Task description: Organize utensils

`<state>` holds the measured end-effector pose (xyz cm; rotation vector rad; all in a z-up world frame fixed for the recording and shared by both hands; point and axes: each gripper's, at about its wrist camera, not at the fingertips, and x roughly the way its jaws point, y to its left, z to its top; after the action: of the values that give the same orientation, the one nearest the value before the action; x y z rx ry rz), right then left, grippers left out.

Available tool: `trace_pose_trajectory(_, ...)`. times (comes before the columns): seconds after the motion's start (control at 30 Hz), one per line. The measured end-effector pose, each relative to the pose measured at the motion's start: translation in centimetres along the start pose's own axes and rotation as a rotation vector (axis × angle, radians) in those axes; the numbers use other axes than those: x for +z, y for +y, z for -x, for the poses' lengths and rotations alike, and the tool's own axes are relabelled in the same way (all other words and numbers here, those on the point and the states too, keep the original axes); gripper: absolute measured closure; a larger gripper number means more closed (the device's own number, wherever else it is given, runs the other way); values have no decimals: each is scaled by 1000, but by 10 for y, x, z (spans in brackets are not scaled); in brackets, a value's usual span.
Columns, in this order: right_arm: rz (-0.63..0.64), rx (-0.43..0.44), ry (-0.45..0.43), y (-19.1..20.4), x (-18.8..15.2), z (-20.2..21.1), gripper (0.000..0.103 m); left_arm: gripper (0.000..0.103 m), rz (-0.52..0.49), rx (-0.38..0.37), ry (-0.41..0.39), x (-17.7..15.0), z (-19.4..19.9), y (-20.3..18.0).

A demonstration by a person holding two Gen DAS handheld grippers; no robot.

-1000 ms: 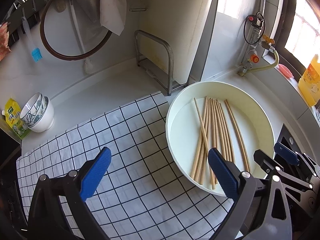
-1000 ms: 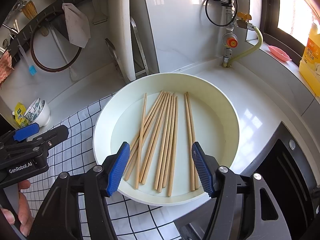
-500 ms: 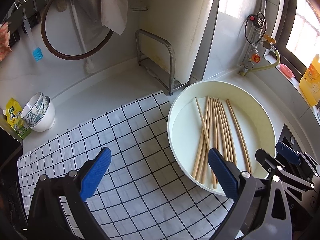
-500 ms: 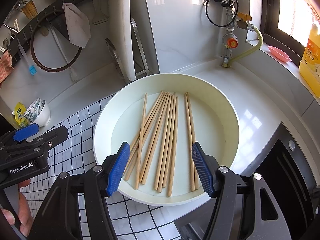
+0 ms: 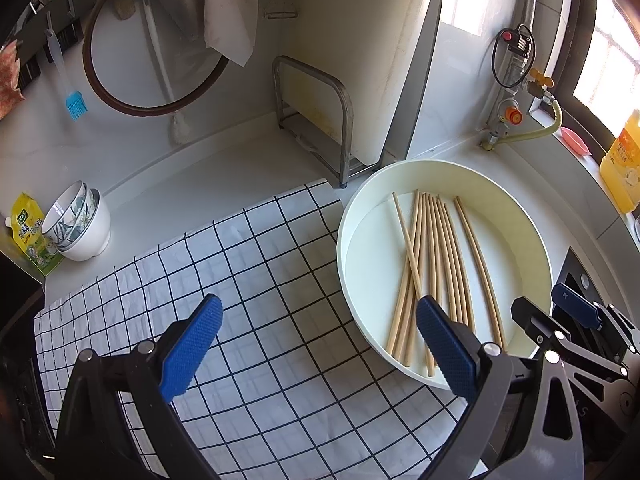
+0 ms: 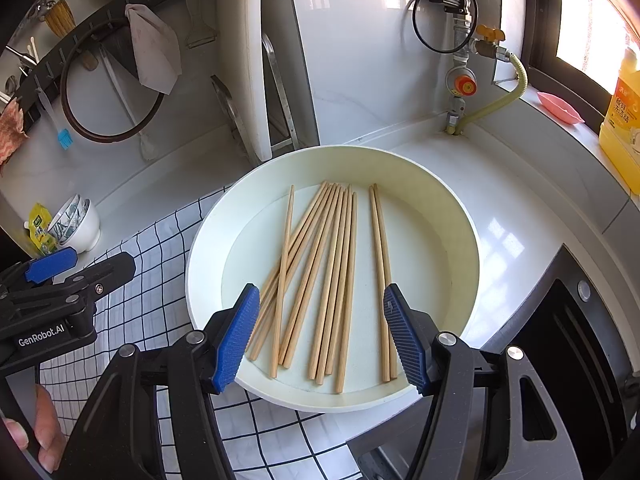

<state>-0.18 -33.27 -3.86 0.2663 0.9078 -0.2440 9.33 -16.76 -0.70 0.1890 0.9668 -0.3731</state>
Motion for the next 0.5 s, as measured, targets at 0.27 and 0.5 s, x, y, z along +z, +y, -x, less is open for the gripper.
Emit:
trace_pose_trajectory(0.27, 1, -1, 3, 0, 0, -2, 41, 7, -15, -10, -8, -1, 0, -4)
trace_pose_trajectory(0.5, 2, 0, 3, 0, 0, -2, 41, 7, 7, -6, 7, -1, -3, 0)
